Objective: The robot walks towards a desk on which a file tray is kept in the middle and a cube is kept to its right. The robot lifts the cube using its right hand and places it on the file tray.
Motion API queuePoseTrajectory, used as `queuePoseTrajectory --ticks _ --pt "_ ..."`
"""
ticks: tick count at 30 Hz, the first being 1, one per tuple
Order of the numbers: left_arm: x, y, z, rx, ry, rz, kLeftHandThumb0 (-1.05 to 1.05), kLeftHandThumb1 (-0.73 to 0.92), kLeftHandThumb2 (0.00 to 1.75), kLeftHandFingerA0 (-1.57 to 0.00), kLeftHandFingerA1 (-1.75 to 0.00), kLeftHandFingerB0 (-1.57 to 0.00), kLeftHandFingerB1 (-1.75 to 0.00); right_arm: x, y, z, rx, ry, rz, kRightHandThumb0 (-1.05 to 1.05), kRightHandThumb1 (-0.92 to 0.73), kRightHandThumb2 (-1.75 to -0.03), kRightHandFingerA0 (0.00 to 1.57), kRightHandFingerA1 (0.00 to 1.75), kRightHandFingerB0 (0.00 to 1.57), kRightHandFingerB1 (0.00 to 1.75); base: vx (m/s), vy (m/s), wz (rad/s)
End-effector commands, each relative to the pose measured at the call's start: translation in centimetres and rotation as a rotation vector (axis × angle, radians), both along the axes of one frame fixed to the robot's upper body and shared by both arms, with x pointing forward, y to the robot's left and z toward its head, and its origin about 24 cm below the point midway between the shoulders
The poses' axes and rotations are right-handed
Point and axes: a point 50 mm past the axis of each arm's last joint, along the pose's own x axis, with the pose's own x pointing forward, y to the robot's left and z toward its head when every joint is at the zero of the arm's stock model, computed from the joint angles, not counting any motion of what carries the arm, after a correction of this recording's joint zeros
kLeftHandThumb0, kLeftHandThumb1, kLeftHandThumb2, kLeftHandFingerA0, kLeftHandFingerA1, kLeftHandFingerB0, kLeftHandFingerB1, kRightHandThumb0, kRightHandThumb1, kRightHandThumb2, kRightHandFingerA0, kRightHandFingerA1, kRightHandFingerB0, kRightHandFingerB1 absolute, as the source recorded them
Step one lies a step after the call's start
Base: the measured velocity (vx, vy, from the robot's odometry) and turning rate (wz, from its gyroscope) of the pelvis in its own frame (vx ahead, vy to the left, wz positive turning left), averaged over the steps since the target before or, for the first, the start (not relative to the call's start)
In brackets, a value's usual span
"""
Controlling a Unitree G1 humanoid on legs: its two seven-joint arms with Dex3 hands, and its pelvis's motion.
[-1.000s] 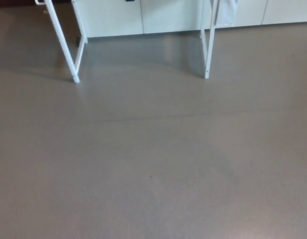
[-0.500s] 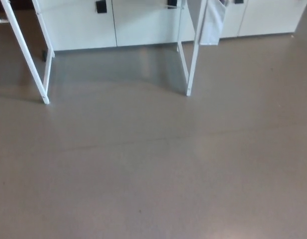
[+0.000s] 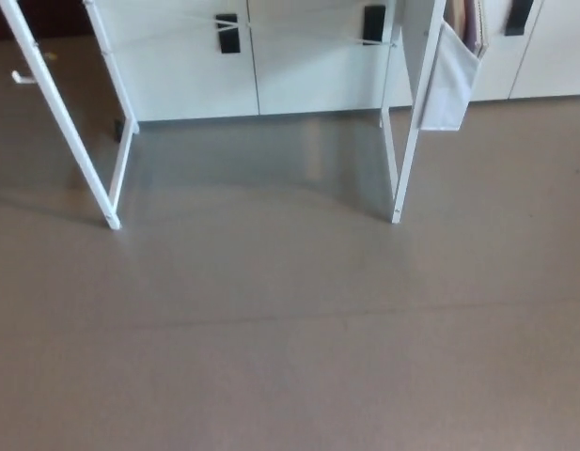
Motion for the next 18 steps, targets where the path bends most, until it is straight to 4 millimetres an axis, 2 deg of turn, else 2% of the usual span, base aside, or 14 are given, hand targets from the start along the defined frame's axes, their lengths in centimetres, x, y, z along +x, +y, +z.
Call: queuePoseTrajectory --ticks 1,2,3,4,5,8,9,10,11,14,15,16,17,18 --pt "0.7 0.8 0.6 0.020 -0.011 0.006 -0.89 0.63 0.79 0.00 -0.76 -0.01 -0.79 -0.8 -0.2 0.1 0.089 -0.134 -0.107 -0.44 -0.48 -0.57 0.05 0.31 0.09 0.28 0.33 0.120 -0.25" --pt "0.8 0.9 0.7 0.029 0.006 -0.011 -0.87 0.49 1.08 0.00 -0.66 -0.07 -0.59 -0.9 0.0 0.0 0.089 -0.168 -0.088 -0.48 -0.47 -0.56 0.06 0.33 0.11 0.30 0.33 0.129 -0.20" --pt "0.7 0.9 0.8 0.022 -0.010 -0.025 -0.96 0.49 1.12 0.00 -0.71 -0.18 -0.68 -0.7 0.0 -0.1 0.052 -0.067 -0.028 -0.62 -0.40 -0.78 0.00 0.34 0.05 0.28 0.41 0.155 -0.15" --pt "0.6 1.0 1.1 0.013 -0.035 -0.049 -0.91 0.63 0.81 0.00 -0.96 -0.07 -0.88 -0.4 0.1 -0.2 0.006 -0.018 0.029 -0.67 -0.59 -0.58 0.07 0.33 0.09 0.27 0.44 0.311 -0.16" --pt "0.6 1.1 1.2 0.021 -0.027 -0.060 -0.88 0.50 1.10 -0.02 -0.69 -0.14 -0.69 0.0 0.3 -0.2 -0.086 0.063 0.156 -0.74 -0.48 -0.86 0.01 0.32 0.08 0.27 0.43 0.309 -0.46" --pt "0.6 1.1 1.2 0.023 -0.007 -0.062 -0.89 0.51 1.02 -0.05 -0.69 0.00 -0.56 -0.8 0.2 -0.1 -0.019 0.009 0.068 -0.62 -0.42 -0.80 0.01 0.38 0.04 0.30 0.39 0.289 -0.35" --pt "0.8 1.1 1.0 0.027 -0.009 -0.043 -0.90 0.65 0.77 0.00 -0.74 0.00 -0.56 -0.9 0.0 -0.1 -0.020 0.009 0.061 -0.61 -0.42 -0.80 0.02 0.38 0.04 0.25 0.28 0.239 0.04" --pt "1.1 1.0 0.9 0.010 -0.026 -0.016 -0.93 0.64 0.74 0.00 -0.63 0.00 -0.44 -0.6 0.0 0.0 -0.060 0.043 0.075 -0.70 -0.46 -0.80 0.05 0.40 0.09 0.26 0.26 0.204 0.06" --pt "1.3 1.0 0.9 -0.003 -0.037 0.001 -0.97 0.51 1.08 0.00 -0.58 0.00 -0.46 -0.5 0.1 0.1 -0.017 -0.025 0.029 -0.52 -0.53 -0.58 0.05 0.31 0.13 0.27 0.26 0.116 0.11" --pt "1.4 0.9 0.8 0.013 -0.032 -0.014 -0.94 0.50 1.11 0.00 -0.63 -0.01 -0.51 -0.9 0.1 0.1 0.080 -0.077 -0.065 -0.43 -0.48 -0.68 0.01 0.28 0.05 0.29 0.23 0.074 0.10" --pt "1.5 0.9 0.7 0.028 -0.013 -0.038 -0.96 0.68 0.73 0.00 -0.75 0.00 -0.54 -0.9 0.1 0.1 0.099 -0.098 -0.077 -0.48 -0.37 -0.78 0.00 0.37 0.00 0.32 0.18 0.042 0.02" --pt "1.7 0.9 0.7 0.030 -0.013 -0.039 -0.94 0.50 1.06 -0.04 -0.69 0.00 -0.54 -1.0 0.0 -0.5 -0.071 0.001 0.046 -0.64 -0.43 -0.81 0.07 0.44 0.00 0.37 0.22 -0.001 0.10" --pt "1.7 1.0 0.7 0.034 -0.005 -0.046 -0.93 0.69 0.74 -0.01 -0.81 0.00 -0.62 -1.1 0.0 -0.4 -0.043 -0.009 0.030 -0.63 -0.41 -0.78 0.05 0.44 0.05 0.29 0.26 -0.046 0.10" --pt "1.5 1.0 0.8 0.037 0.001 -0.049 -0.93 0.69 0.74 -0.01 -0.81 0.00 -0.62 -1.2 0.0 -0.5 -0.024 -0.014 0.019 -0.63 -0.41 -0.78 0.05 0.44 0.05 0.29 0.31 -0.056 0.15"
